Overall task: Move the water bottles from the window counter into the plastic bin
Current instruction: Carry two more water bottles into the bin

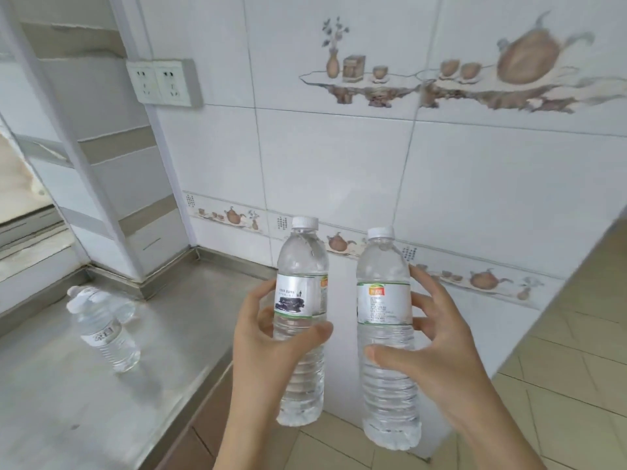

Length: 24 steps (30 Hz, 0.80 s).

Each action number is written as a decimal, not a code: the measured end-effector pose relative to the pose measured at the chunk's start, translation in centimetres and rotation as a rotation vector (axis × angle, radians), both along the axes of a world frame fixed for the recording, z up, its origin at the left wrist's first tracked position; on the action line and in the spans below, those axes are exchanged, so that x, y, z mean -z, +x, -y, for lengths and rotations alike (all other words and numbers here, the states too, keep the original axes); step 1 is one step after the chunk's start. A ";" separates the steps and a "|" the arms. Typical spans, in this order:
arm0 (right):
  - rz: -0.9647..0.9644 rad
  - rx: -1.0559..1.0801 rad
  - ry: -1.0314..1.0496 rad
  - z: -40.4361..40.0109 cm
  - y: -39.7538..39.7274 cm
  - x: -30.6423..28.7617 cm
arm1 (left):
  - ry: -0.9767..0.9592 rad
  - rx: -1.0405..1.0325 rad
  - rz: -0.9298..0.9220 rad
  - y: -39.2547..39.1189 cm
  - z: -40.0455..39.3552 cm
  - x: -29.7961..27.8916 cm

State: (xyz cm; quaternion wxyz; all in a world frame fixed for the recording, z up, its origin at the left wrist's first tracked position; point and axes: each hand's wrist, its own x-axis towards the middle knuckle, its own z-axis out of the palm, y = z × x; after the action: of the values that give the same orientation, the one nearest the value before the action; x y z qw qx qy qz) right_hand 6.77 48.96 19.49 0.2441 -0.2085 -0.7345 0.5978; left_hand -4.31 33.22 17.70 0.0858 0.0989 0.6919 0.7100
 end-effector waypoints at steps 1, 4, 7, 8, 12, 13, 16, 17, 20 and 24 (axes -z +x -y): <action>0.003 0.029 -0.001 -1.5 1.4 0.2 | 0.003 0.029 0.007 1.0 -1.8 0.1; 0.003 0.110 -0.012 -5.7 5.7 0.7 | 0.006 0.106 0.023 4.4 -6.8 0.8; 0.004 0.182 -0.020 -9.3 10.0 1.1 | 0.003 0.188 0.048 8.0 -11.5 1.5; 0.004 0.205 -0.022 -10.4 11.4 1.3 | 0.006 0.220 0.062 9.0 -13.0 1.7; -0.005 0.321 -0.021 -14.4 16.8 1.5 | -0.005 0.349 0.083 12.9 -18.9 1.8; -0.005 0.356 -0.025 -15.4 18.0 1.6 | -0.012 0.388 0.082 13.8 -20.3 1.7; -0.014 0.471 -0.040 -18.0 21.5 1.9 | -0.025 0.505 0.090 16.4 -24.5 1.6; -0.018 0.510 -0.044 -18.8 22.5 1.9 | -0.028 0.543 0.092 17.0 -25.8 1.6; -0.017 0.620 -0.055 -21.2 25.2 2.1 | -0.053 0.646 0.088 18.9 -30.1 1.8; 0.001 0.732 -0.066 -25.3 27.6 2.4 | -0.070 0.752 0.068 20.7 -36.3 2.1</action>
State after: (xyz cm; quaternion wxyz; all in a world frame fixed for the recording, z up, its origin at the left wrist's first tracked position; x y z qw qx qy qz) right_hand 34.35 74.31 17.12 0.4345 -0.4656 -0.5917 0.4943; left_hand 16.34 69.50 15.65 0.3667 0.3193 0.6278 0.6078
